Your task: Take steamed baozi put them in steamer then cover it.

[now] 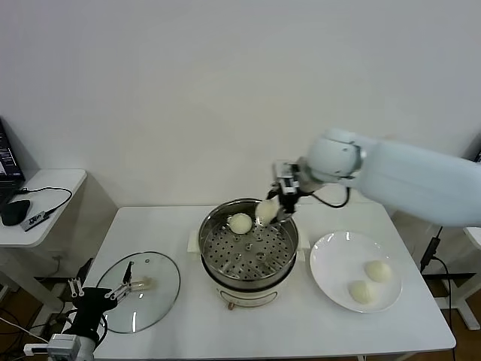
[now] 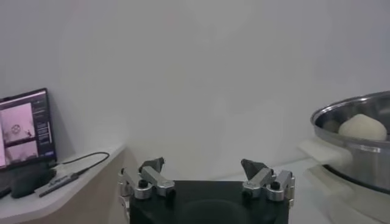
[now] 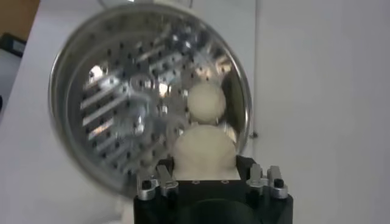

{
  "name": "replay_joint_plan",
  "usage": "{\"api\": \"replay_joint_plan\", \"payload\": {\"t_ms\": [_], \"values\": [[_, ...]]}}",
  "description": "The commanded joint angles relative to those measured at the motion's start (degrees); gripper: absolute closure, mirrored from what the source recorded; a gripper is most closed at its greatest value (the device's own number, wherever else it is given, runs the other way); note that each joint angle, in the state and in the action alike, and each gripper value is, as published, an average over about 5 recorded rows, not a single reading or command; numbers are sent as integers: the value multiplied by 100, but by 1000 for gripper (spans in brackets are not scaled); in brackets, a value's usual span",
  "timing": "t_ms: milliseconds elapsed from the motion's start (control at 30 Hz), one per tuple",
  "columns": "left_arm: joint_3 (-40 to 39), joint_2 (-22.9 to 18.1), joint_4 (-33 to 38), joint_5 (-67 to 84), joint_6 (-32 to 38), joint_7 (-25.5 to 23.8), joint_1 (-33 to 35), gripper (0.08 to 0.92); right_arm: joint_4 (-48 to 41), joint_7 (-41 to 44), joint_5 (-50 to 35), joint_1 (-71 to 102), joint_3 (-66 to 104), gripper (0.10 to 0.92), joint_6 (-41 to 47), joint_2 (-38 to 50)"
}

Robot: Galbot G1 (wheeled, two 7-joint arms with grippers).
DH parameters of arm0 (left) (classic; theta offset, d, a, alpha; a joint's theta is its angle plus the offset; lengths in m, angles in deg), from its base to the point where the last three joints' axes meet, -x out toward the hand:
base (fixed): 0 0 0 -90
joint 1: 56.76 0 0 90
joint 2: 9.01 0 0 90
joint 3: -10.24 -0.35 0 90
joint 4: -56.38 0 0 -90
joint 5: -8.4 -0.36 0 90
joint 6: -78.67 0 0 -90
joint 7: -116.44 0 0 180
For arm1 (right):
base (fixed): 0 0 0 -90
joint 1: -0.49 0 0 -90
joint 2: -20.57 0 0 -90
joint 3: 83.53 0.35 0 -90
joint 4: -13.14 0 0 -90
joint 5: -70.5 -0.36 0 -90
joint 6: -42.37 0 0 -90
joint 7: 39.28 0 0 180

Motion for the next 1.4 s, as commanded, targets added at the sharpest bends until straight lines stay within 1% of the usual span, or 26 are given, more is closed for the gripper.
{"api": "replay_joint_plan", "payload": {"t_ms": [33,533,867,967,1167,1233,1400], "values": [[79,-40,11,-11,2,-3,40,177,-513,-569,-586,527,-121,389,526,-1412],[88,-30,-36,-90,24,-20,19,177,-1429,-527,-196,1160,70,389,613,-2136],[77,-34,-35,-90,31,-16,17,177,-1503,-555,-173,1235,81,384,642,-2198],[67,-40,-26,-93,30,-15,19,177,-1441,-493,-185,1155,67,361,698,-2160],[50,-57,28,-96,28,-15,60,177,-1059,-57,-188,617,103,226,728,-1788],[55,-51,26,-94,29,-15,64,177,-877,147,-135,360,131,209,675,-1528],[64,-23,41,-83,25,-17,50,177,-262,779,305,-261,23,203,240,-540]]}}
